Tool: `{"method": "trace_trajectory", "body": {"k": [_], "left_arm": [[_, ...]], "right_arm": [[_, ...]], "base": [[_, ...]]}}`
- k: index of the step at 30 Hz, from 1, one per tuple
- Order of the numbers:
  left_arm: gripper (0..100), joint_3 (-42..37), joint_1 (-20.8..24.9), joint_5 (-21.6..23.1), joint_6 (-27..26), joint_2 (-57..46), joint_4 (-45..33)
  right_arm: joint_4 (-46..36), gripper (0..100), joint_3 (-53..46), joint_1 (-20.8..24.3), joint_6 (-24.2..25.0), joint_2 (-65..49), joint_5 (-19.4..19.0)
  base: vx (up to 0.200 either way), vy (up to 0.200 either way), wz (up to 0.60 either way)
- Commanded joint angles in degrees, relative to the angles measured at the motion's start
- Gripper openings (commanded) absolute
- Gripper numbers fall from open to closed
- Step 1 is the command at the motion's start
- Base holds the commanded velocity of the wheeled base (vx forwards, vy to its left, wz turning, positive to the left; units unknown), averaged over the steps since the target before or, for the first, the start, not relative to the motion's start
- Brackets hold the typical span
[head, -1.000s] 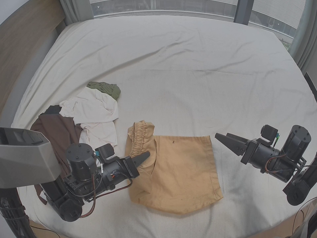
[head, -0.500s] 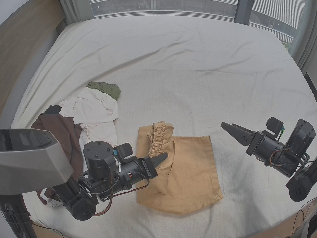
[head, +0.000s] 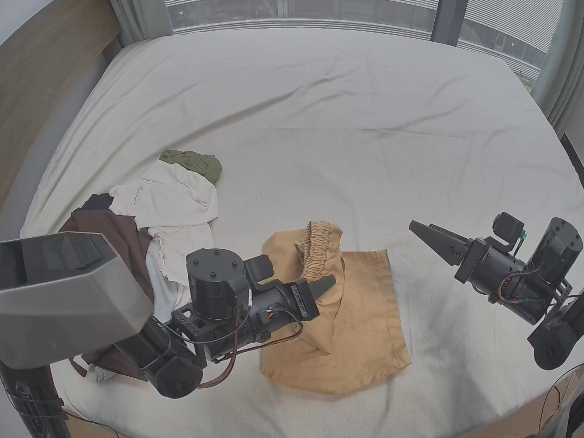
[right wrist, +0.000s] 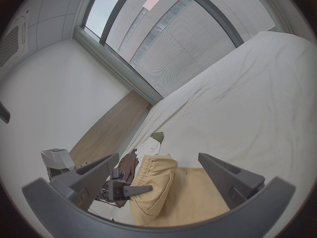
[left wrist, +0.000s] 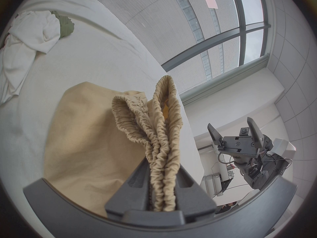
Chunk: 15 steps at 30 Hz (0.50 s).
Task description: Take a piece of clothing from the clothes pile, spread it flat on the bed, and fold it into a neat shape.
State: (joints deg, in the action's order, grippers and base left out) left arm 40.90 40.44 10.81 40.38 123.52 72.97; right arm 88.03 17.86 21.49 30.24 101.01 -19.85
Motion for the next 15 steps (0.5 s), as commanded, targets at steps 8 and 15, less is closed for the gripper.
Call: {"method": "trace_trajectory", "body": {"k": [8, 15], "left_arm": [[0, 1.6, 1.2, -0.4, 0.0, 3.3, 0.1], [100, 0.9, 1.1, -0.6, 0.0, 3.4, 0.2]], "right_arm": [[0.0, 100, 0.0, 0.0, 0.0, -0.4, 0.0], [0.0, 100, -0.1, 0.0, 0.0, -0.4, 0.0]], "base": [[0.0, 0.0, 0.0], [0.0, 0.0, 0.0]]}}
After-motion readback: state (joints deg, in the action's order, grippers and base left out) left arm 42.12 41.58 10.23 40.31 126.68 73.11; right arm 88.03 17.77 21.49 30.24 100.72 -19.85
